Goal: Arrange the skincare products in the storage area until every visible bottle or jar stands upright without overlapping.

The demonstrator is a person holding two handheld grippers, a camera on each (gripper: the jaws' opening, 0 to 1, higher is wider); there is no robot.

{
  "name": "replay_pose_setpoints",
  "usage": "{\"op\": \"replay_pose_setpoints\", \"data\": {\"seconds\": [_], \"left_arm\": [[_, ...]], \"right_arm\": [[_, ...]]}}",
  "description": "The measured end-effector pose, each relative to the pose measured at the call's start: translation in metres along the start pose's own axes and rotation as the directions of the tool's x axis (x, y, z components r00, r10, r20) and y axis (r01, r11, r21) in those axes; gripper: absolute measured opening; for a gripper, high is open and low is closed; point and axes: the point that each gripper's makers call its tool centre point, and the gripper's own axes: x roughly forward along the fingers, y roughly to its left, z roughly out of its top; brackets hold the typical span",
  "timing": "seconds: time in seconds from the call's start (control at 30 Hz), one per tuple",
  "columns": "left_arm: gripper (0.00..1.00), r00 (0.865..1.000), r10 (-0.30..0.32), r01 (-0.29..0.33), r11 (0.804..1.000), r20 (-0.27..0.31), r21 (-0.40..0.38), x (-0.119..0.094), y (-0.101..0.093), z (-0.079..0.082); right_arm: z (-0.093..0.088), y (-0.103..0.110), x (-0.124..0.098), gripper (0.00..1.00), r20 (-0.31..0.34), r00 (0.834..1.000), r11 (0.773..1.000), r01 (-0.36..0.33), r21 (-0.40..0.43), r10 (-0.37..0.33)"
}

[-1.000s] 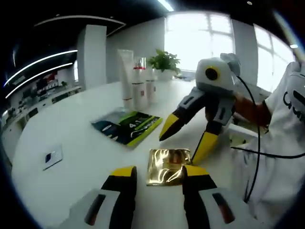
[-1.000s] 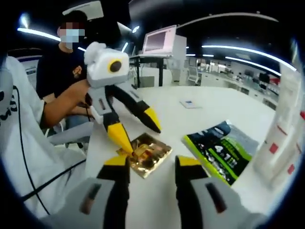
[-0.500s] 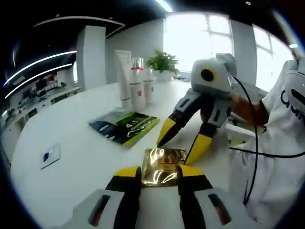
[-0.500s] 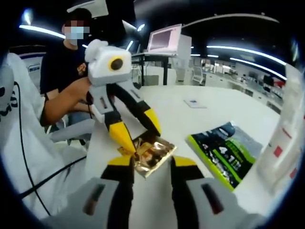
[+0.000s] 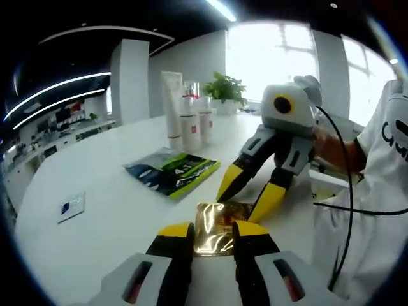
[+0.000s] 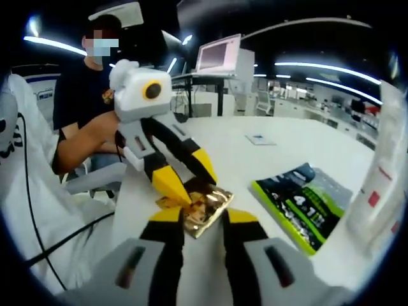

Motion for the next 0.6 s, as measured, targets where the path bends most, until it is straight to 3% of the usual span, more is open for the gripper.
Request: {"op": "replay_pose_setpoints", "data": {"seconds": [0.23, 0.6], "left_arm": [[0.18, 0.998, 0.05, -0.051, 0.998, 0.036, 0.04, 0.0042, 0.0012, 0.0024], [0.16, 0.996, 0.068, -0.069, 0.997, 0.052, 0.016, 0.0072, -0.005, 0.0024]], "right_arm": [[-0.0008, -0.0028, -0.0002, 0.18, 0.009, 1.0, 1.0, 0.018, 0.02, -0.018], [-0.0014, -0.0083, -0.0001, 0.11, 0.013, 0.999, 0.999, 0.044, 0.029, -0.044]]}}
